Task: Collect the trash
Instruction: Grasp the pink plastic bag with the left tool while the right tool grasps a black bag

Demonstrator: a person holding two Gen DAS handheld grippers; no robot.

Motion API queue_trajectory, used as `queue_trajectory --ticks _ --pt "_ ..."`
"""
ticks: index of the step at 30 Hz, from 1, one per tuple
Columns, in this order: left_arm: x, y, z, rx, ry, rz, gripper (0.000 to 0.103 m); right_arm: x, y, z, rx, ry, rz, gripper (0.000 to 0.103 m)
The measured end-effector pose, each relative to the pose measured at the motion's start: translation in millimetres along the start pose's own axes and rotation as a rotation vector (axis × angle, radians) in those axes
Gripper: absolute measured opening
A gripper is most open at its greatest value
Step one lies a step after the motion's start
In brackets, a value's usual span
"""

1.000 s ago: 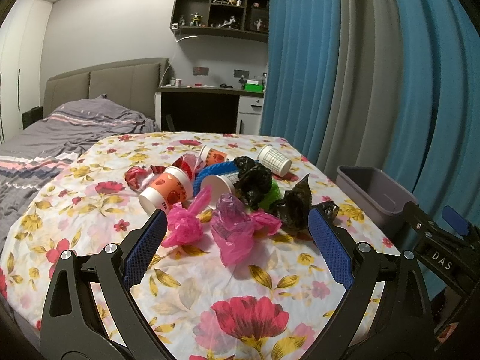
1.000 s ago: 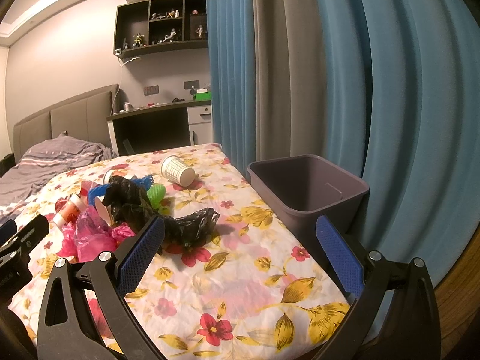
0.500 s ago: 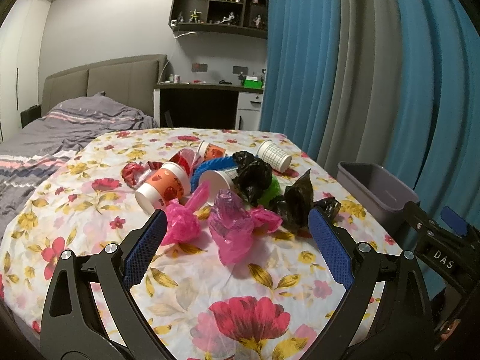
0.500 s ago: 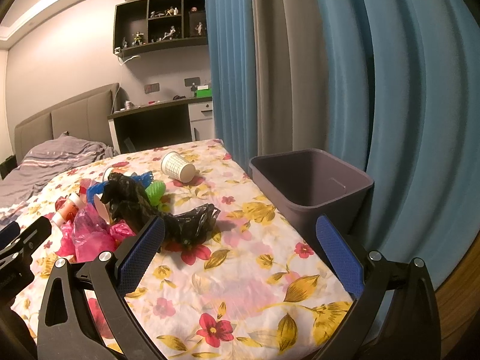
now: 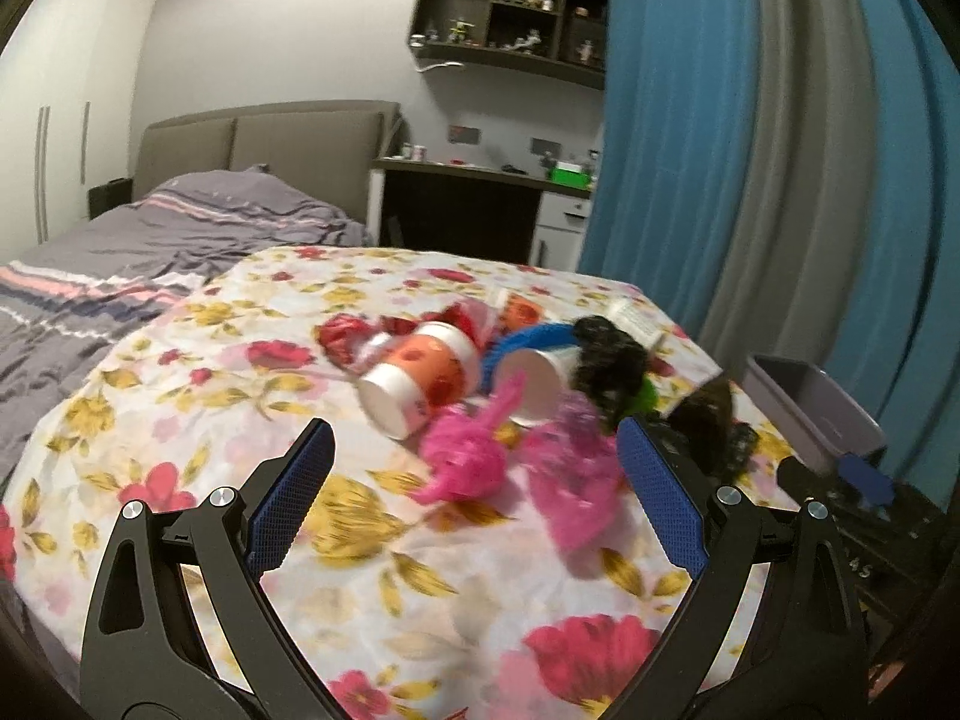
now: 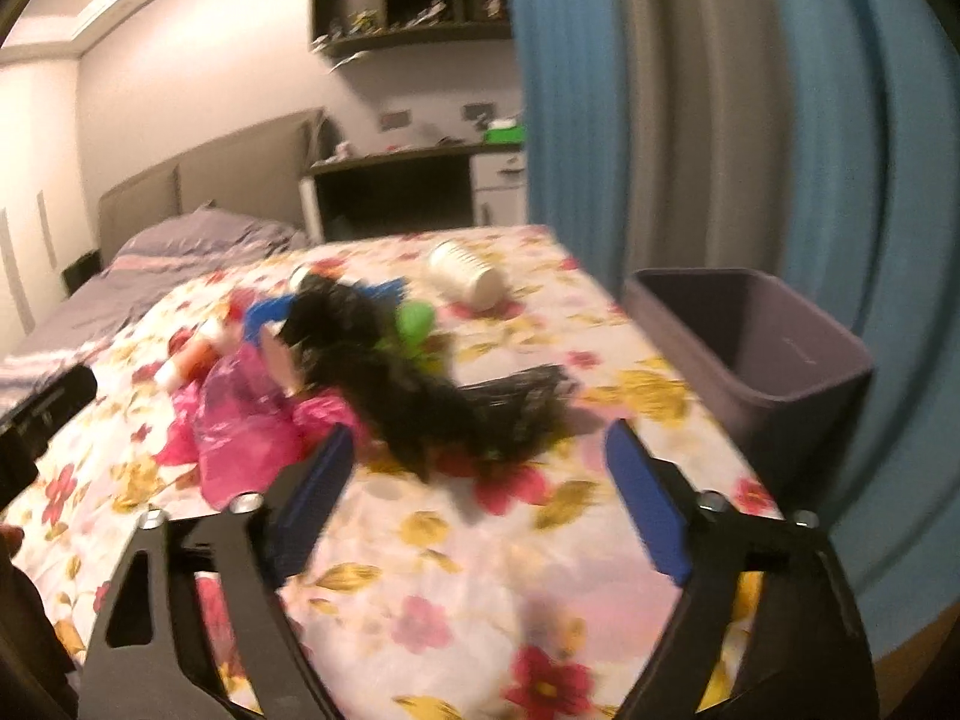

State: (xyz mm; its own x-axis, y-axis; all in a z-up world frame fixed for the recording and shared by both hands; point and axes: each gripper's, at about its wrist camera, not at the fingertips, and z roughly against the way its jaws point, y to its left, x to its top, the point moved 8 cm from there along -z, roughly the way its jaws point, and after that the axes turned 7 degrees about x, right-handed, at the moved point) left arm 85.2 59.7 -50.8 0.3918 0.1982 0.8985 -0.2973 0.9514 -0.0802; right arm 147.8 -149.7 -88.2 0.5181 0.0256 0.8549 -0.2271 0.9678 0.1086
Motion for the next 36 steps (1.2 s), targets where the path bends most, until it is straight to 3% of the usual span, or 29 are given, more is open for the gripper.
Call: queue_trajectory --ticks 5,8,15,20,23,30,36 --pt "9 24 -9 0.048 -0.014 0.032 0.094 7 18 -26 0.053 0.042 0.01 0.072" --pt "9 30 -13 0.044 -0.003 0.035 0.094 8 23 -41 0.069 0.077 0.022 0.057" --pt "-2 3 -23 -0.047 0.042 -0.024 0.094 2 22 -64 0.088 0.148 0.022 0.008" --pt "-13 -28 -36 -0.133 0.096 -0.062 0.093 2 16 -57 0.095 0.115 0.031 0.001" --pt "-20 -45 -48 -0.168 0.134 -0.094 0.085 6 6 -42 0.094 0.072 0.015 0.001" --pt "-46 -70 -78 -0.229 0.298 -0.114 0.045 15 -15 -10 0.086 -0.001 -0.013 0.001" --pt "-54 -79 -77 -0.249 0.318 -0.114 0.011 22 -27 11 0.088 -0.044 -0.033 0.001"
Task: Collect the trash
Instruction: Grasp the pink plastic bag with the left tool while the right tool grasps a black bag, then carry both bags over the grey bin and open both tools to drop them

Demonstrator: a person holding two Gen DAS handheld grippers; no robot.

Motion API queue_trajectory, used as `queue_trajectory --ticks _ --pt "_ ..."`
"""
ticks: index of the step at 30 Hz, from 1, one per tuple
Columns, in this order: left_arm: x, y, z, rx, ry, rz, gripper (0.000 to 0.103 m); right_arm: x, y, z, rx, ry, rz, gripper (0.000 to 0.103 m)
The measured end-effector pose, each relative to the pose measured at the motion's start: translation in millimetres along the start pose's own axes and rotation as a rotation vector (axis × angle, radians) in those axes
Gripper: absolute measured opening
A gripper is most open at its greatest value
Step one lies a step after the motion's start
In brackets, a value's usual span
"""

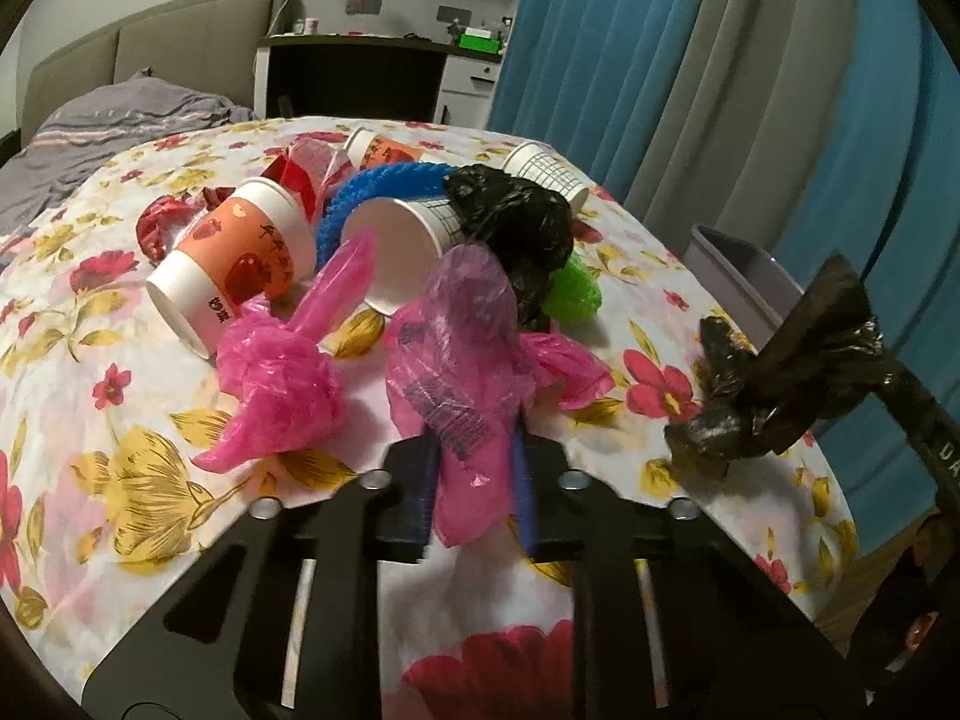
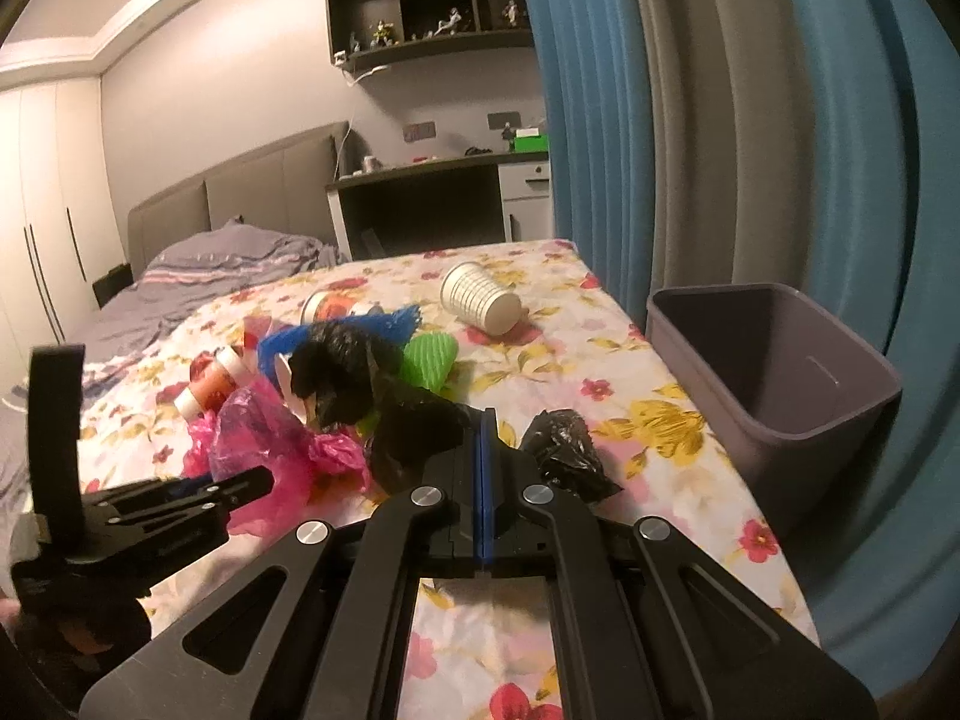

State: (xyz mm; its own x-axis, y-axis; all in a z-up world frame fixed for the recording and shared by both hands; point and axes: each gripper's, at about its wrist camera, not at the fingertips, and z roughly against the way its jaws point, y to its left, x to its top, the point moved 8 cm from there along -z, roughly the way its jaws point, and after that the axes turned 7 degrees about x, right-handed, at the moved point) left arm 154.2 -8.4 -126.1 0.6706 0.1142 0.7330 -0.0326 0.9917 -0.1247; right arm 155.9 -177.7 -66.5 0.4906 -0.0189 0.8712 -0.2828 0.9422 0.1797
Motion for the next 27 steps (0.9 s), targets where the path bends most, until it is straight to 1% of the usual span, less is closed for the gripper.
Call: queue_trajectory --ticks 2,4,7,12,17,18,21,24,27 --pt "0 -1 5 -0.001 -0.011 -0.006 0.007 3 -4 7 -0.005 -0.018 -0.004 0.001" --pt "3 -2 16 -0.004 -0.033 -0.014 0.005 6 -7 12 -0.005 -0.032 -0.008 0.001" --pt "8 -2 41 -0.016 -0.086 -0.036 0.004 11 -13 21 -0.009 -0.058 -0.018 0.001" --pt "22 1 74 -0.035 -0.165 -0.045 0.004 20 -30 33 -0.021 -0.095 -0.045 0.001" --pt "41 -2 96 -0.033 -0.231 -0.036 0.004 30 -45 43 -0.04 -0.129 -0.061 0.001" --pt "45 -6 97 -0.037 -0.239 -0.042 0.004 32 -47 45 -0.043 -0.135 -0.062 0.001" --pt "59 -25 99 -0.082 -0.247 -0.065 0.004 40 -53 53 -0.062 -0.163 -0.061 0.001" --pt "75 -61 93 -0.117 -0.267 -0.127 0.004 51 -68 60 -0.091 -0.193 -0.061 0.001" --pt "90 -95 84 -0.17 -0.271 -0.159 0.004 66 -87 67 -0.141 -0.23 -0.061 0.001"
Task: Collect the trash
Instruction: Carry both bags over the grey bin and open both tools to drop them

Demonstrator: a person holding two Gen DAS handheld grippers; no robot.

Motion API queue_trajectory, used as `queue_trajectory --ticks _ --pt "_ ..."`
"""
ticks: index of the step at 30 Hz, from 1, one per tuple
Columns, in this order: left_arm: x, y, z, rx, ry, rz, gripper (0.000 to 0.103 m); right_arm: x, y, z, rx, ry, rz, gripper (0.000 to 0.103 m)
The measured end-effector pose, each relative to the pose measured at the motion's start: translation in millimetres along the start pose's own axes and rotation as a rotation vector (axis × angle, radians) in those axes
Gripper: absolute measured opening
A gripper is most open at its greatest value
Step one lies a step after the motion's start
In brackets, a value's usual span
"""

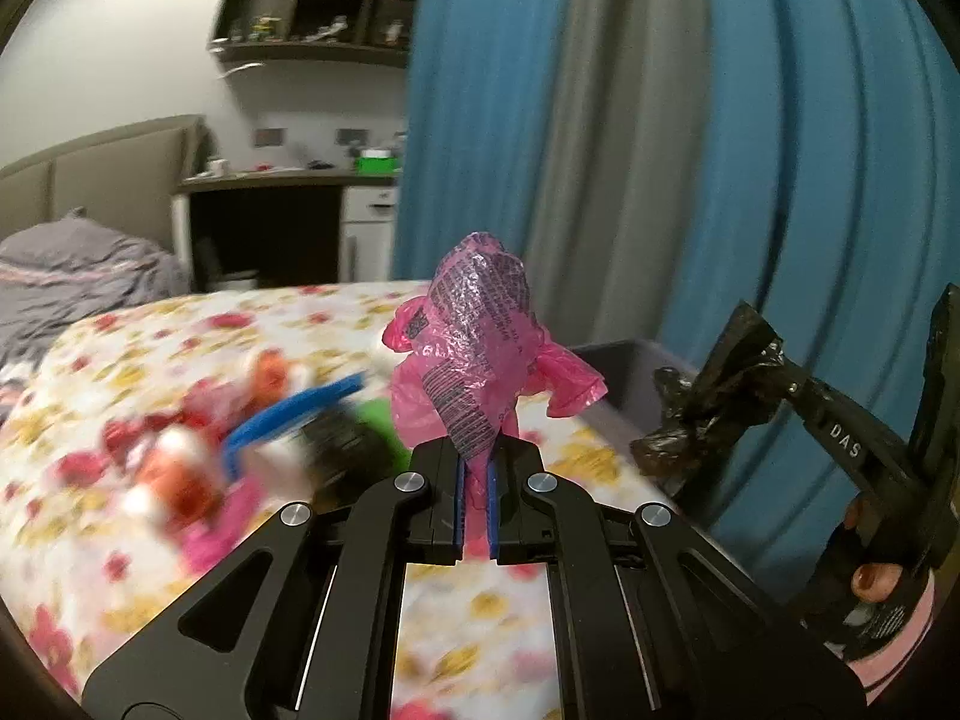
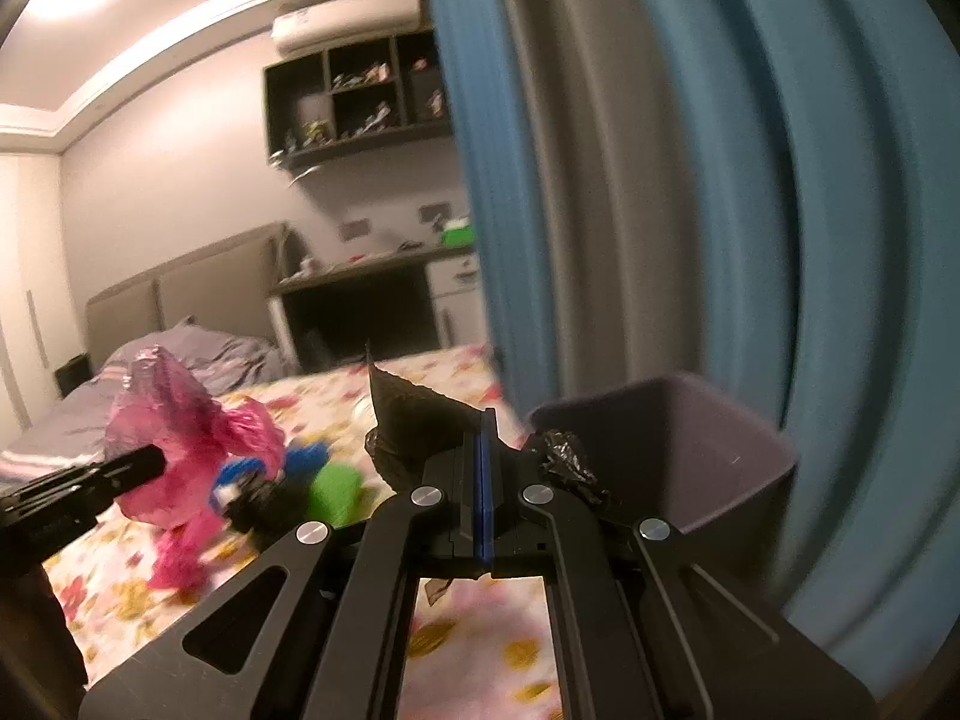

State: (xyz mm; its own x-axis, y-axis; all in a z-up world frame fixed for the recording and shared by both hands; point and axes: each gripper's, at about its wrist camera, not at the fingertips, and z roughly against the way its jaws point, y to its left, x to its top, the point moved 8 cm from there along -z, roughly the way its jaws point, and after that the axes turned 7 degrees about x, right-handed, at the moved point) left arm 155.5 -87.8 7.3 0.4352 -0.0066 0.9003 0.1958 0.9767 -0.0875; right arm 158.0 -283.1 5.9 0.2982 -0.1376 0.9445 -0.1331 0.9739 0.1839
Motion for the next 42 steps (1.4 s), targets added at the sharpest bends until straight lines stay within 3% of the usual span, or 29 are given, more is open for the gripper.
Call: queue_trajectory --ticks 8,14,20,38,40,42 --pt "31 -87 -86 -0.148 0.006 -0.044 0.004 34 -64 -14 -0.128 -0.073 -0.026 0.001" --pt "25 -130 -145 -0.223 0.047 -0.056 0.004 33 -103 -34 -0.185 -0.076 -0.05 0.001" --pt "14 -157 -188 -0.25 0.1 -0.091 0.004 23 -122 -52 -0.211 -0.051 -0.063 0.001" --pt "-9 -192 -244 -0.38 0.246 -0.086 0.005 -2 -143 -85 -0.214 0.061 -0.113 0.001" --pt "-13 -192 -245 -0.384 0.258 -0.087 0.008 -6 -146 -88 -0.206 0.077 -0.124 0.001" --pt "-15 -187 -248 -0.374 0.267 -0.074 0.022 -9 -147 -90 -0.204 0.086 -0.13 0.001"
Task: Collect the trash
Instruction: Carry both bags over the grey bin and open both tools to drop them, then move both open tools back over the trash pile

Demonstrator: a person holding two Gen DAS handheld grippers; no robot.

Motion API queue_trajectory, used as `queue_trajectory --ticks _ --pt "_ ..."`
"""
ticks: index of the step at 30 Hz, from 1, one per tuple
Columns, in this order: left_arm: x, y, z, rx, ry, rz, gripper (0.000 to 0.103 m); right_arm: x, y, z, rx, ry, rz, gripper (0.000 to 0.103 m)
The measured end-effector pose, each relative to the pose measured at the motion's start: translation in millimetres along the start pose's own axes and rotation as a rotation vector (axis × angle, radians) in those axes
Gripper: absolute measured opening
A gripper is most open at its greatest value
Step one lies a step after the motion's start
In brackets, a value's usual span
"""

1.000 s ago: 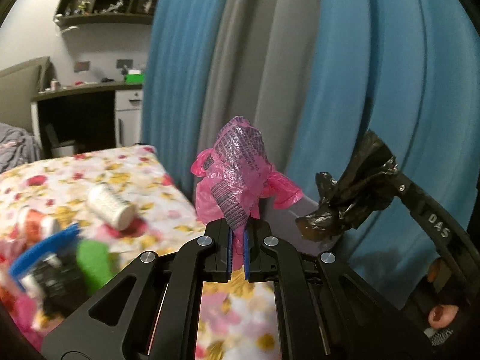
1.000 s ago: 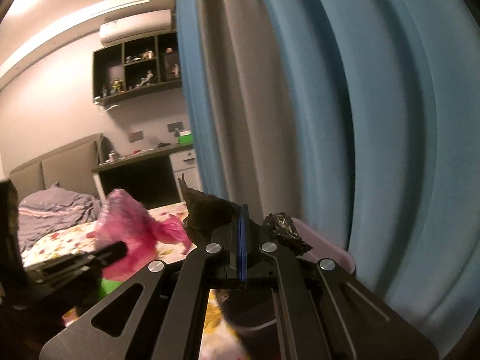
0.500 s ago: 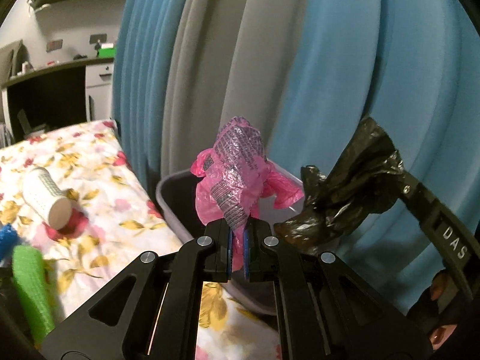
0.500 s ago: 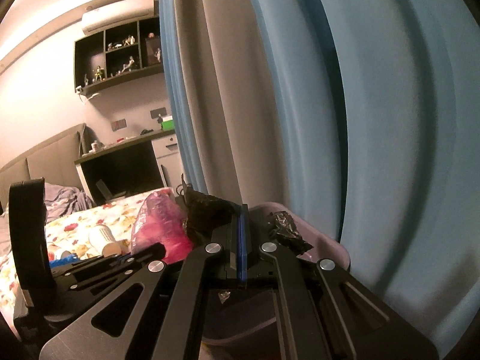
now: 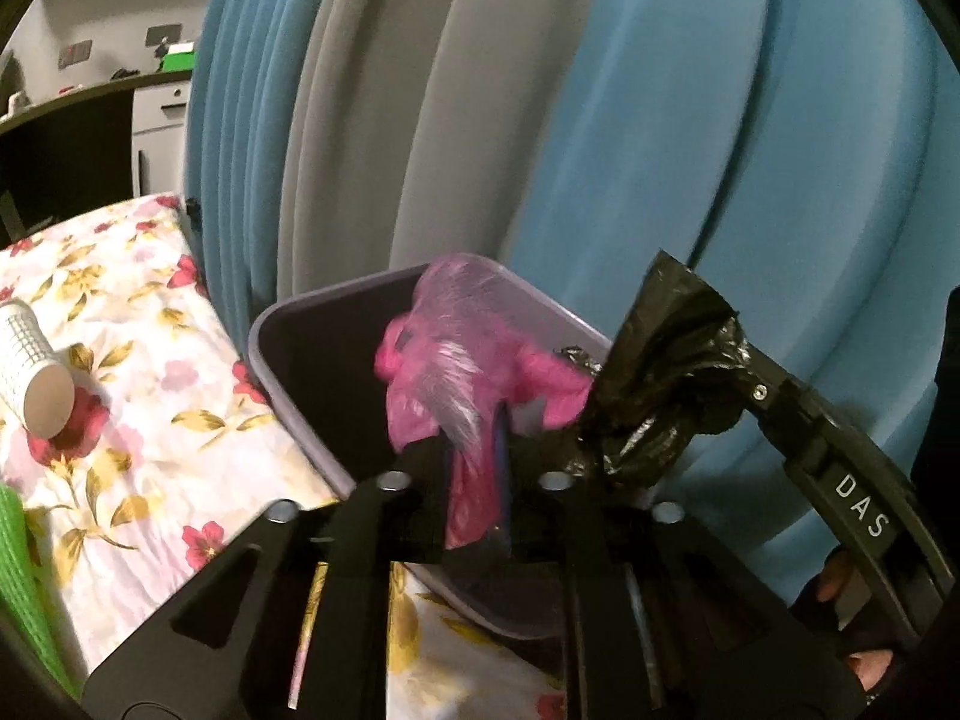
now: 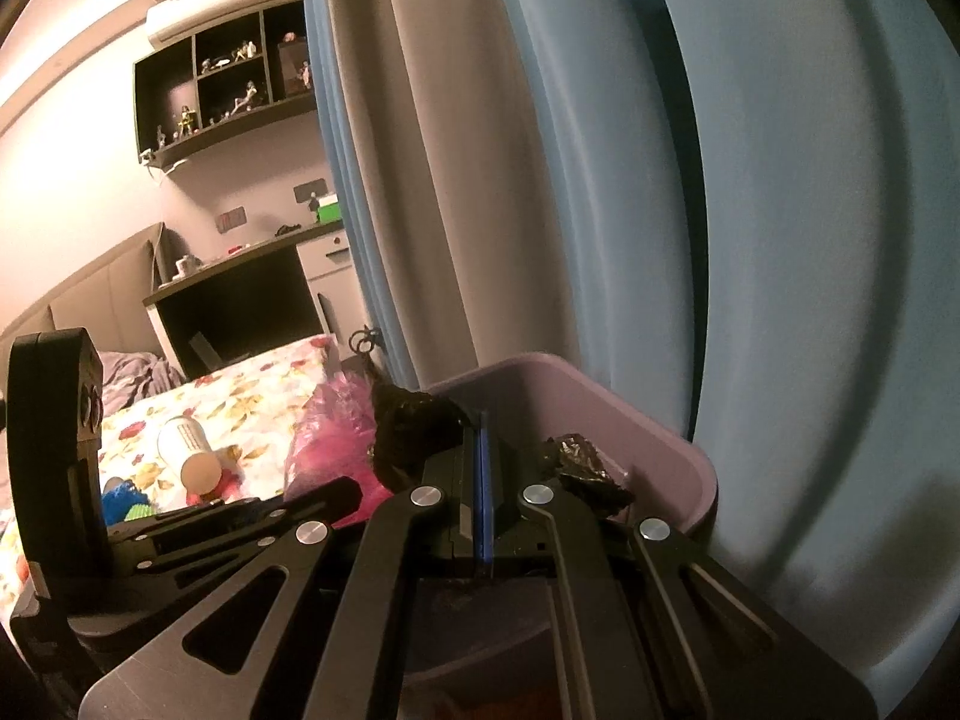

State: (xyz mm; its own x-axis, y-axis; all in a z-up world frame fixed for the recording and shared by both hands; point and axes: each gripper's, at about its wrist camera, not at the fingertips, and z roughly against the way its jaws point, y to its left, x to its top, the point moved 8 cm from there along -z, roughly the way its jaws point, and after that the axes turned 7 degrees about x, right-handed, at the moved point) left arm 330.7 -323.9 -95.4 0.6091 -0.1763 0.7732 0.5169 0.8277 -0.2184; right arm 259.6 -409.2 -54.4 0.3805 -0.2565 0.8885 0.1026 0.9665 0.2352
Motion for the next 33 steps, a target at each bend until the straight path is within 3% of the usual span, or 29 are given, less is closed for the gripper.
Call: queue_trajectory --ticks 1,3,7,9,17,20,33 --pt "-1 1 1 0.001 0.0 0.008 0.027 -1 0 -1 0.0 0.004 -0.001 0.001" --pt "-1 9 4 0.017 -0.006 0.037 0.052 -3 0 -1 0.006 0.01 -0.006 0.002" --pt "1 22 18 0.051 -0.053 0.081 0.077 -6 0 -5 0.012 0.027 -0.006 0.004" --pt "2 32 27 0.082 -0.074 0.111 0.086 -5 0 -6 0.008 0.029 -0.005 0.021" --pt "-9 63 74 0.255 -0.138 0.121 0.095 -7 7 20 -0.004 -0.008 -0.01 0.074" --pt "-20 78 98 0.306 -0.15 0.143 0.095 -12 15 33 -0.005 -0.016 0.006 0.084" --pt "-77 137 222 0.566 -0.238 0.207 0.096 -34 86 77 0.071 -0.056 0.086 0.087"
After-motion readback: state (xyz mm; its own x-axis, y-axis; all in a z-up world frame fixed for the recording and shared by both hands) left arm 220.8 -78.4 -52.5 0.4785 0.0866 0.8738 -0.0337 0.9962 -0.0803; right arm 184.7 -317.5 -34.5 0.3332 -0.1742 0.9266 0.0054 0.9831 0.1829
